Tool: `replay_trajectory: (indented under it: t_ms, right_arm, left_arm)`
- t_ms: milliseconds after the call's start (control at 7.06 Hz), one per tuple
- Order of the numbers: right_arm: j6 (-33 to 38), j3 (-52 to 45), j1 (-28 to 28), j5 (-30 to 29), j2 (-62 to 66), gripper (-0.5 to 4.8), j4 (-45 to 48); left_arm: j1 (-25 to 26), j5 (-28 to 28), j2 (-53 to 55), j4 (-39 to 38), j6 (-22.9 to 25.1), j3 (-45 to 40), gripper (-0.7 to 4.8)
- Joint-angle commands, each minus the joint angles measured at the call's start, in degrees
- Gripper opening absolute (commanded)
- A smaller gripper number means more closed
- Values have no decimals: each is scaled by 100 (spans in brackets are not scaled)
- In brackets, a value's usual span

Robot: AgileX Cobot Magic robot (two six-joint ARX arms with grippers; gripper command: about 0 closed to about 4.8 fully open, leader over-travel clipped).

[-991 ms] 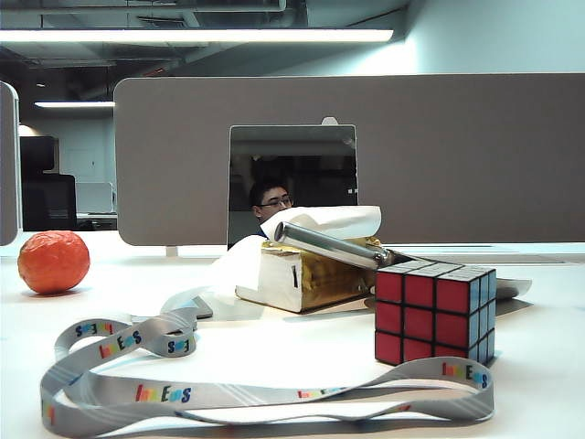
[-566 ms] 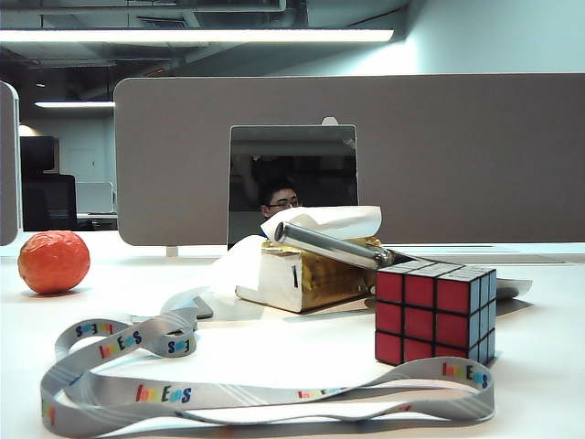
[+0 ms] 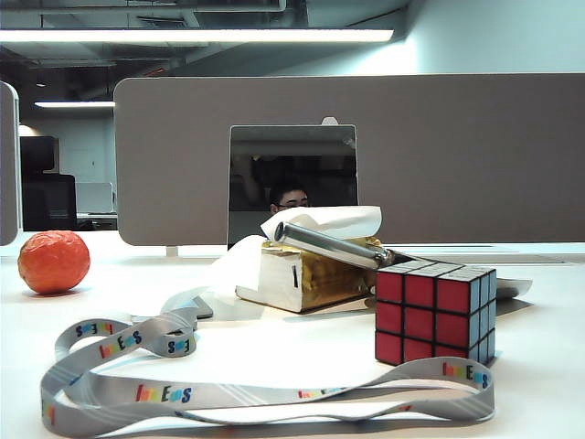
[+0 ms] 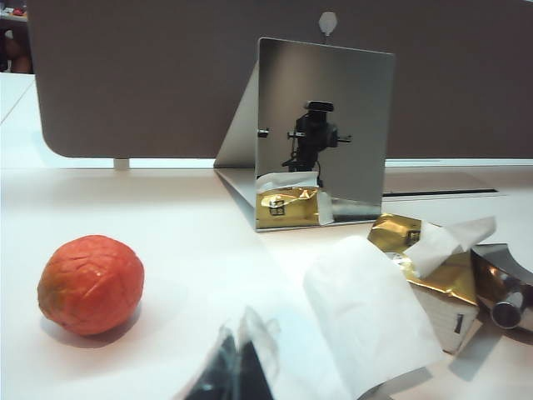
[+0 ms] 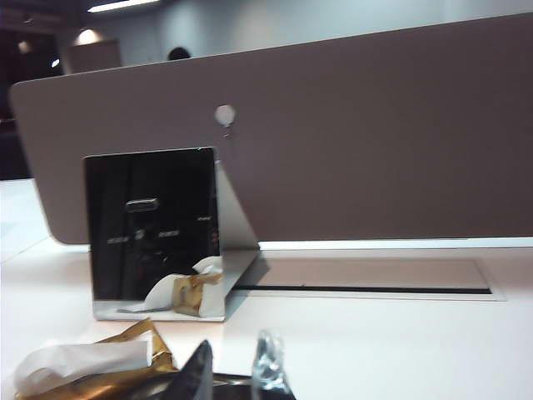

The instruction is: Pull out a tissue from the tissue box and use it to cover the ID card on the tabletop.

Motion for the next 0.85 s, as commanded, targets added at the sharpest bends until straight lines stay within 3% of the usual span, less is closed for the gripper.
replay_trajectory:
  t_ms: [142,566,708,849]
  right_arm:
    - [-7,-365,2,192,-4,71,361]
    - [-238,-870,-7,693,-4,71,286]
    - [-393,-870,-76,1331,-4,70,339]
    - [-431,-870,-463,1220,-4,30,507]
  left_arm:
    - [-7,-7,4,37,-22,17,-6]
    - [-7,-7,4,2,-20,17,-6]
    - [-7,-4,4,-79,-20,17,-6]
    - [-7,-7,4,-98,-20,17,-6]
